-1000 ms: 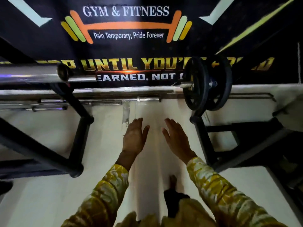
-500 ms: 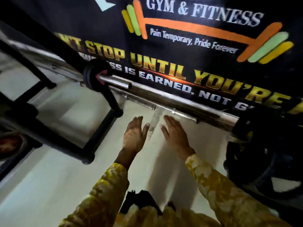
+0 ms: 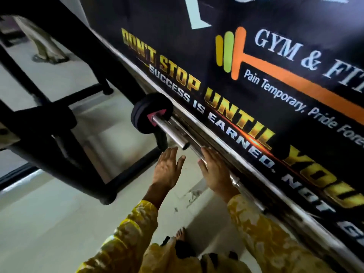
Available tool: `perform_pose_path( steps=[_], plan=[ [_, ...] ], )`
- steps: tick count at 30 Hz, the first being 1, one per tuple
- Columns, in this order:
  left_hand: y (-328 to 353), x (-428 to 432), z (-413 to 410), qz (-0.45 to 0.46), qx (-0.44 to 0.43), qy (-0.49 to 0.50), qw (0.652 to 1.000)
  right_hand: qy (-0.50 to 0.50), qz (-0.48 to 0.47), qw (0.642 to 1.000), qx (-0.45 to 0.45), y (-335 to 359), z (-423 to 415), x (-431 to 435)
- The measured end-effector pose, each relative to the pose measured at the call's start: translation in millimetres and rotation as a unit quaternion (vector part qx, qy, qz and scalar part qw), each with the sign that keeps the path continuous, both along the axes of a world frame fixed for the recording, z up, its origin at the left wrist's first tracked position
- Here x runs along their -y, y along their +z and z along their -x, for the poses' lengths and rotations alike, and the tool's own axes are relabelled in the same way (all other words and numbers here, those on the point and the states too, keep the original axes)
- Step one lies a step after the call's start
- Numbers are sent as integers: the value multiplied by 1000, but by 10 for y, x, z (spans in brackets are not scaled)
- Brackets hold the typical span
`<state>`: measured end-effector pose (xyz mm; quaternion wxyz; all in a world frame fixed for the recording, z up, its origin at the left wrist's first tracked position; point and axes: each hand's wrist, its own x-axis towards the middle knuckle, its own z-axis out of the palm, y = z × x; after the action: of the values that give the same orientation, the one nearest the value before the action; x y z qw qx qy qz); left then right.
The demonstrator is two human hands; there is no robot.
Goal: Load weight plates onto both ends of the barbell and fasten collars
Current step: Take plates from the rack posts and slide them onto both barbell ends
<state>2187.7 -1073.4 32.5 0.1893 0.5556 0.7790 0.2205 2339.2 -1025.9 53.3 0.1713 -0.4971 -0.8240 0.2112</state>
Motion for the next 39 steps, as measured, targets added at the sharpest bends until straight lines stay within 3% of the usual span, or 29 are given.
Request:
perform_pose_path(
  steps=[6, 13, 15, 19, 21, 23, 27, 34, 39],
  plan=[
    [-47, -686, 323, 0, 22, 67, 998, 54, 10, 998, 10, -74, 448, -987],
    [-505, -1480, 773, -3, 91, 270, 958, 161, 26, 987, -9, -583, 1346, -2230],
    [-735, -1695, 886, -9, 179, 367, 913, 187, 24, 982, -22, -750, 1551, -2507],
    [-1273, -2074, 1142, -100, 321, 531, 778, 204, 14, 975, -89, -1181, 1915, -3019],
    [-1538, -2172, 1283, -188, 340, 569, 725, 204, 35, 969, -136, -1384, 2042, -3179],
    [-1758, -2219, 1387, -257, 342, 578, 695, 213, 43, 957, -193, -1602, 2133, -3286],
    [-1847, -2269, 1465, -297, 311, 551, 715, 196, 30, 941, -276, -1705, 2214, -3337],
    [-1933, -2222, 1495, -300, 285, 543, 731, 149, 47, 940, -303, -1751, 2339, -3294],
    [-1929, -2075, 1579, -275, 246, 505, 780, 165, 94, 932, -308, -1878, 2163, -3296]
  ],
)
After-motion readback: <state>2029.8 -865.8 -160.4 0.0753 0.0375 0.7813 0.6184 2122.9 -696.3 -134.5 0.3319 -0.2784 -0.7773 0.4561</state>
